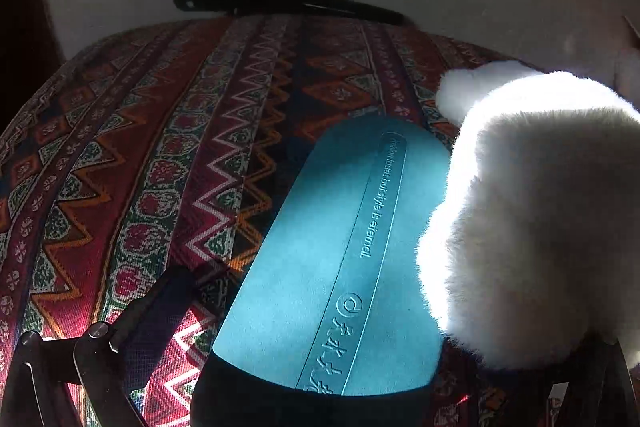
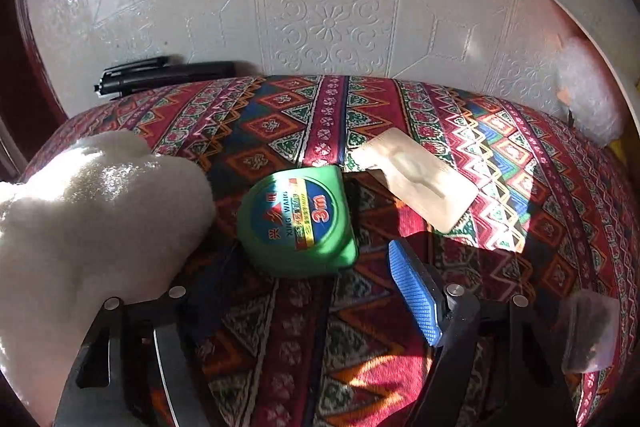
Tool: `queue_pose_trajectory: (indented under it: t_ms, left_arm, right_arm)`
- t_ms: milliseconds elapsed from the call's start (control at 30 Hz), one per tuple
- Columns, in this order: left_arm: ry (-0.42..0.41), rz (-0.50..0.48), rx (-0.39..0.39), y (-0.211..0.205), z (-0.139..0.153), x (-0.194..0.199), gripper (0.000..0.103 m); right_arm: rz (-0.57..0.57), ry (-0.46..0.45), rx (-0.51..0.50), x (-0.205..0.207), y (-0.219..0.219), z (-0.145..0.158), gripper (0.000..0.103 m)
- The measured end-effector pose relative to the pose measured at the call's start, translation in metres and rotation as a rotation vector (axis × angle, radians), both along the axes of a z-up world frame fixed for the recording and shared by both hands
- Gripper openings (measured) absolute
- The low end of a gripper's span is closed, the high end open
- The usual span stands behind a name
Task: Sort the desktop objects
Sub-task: 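Grasp the teal glasses case with the left tool while the right tool grasps the green tape measure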
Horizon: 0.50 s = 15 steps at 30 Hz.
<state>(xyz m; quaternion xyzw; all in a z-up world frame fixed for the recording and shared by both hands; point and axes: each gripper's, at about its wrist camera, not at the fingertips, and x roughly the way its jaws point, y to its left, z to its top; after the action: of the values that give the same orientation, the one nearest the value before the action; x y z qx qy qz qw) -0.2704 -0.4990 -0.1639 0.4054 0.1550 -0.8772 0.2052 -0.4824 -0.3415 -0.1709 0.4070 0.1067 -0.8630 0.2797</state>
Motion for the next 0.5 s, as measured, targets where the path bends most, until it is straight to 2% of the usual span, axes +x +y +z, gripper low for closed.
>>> queue_pose_trajectory:
  t_ms: [100, 167, 200, 267, 367, 500]
  left_arm:
    - [-0.015, -0.017, -0.023, 0.001, -0.002, -0.002, 0.102]
    - [-0.014, -0.021, -0.039, 0.004, 0.000, 0.000, 0.097]
    - [-0.011, -0.021, -0.047, 0.006, 0.000, 0.001, 0.092]
    - [-0.004, -0.017, -0.056, 0.007, 0.002, 0.005, 0.077]
    - [0.004, 0.004, -0.059, 0.006, 0.002, 0.014, 0.069]
    - [-0.008, 0.065, -0.047, 0.006, -0.002, 0.031, 0.067]
  right_arm:
    - [-0.013, -0.033, -0.036, -0.017, -0.006, -0.003, 0.079]
    - [-0.006, -0.036, -0.057, -0.019, -0.004, -0.002, 0.060]
    - [0.000, -0.032, -0.063, -0.019, -0.004, -0.001, 0.060]
    - [0.009, -0.026, -0.077, -0.016, -0.001, 0.000, 0.059]
    - [0.020, 0.001, -0.076, -0.003, 0.007, 0.004, 0.059]
    - [0.014, 0.033, -0.046, 0.017, 0.017, 0.005, 0.059]
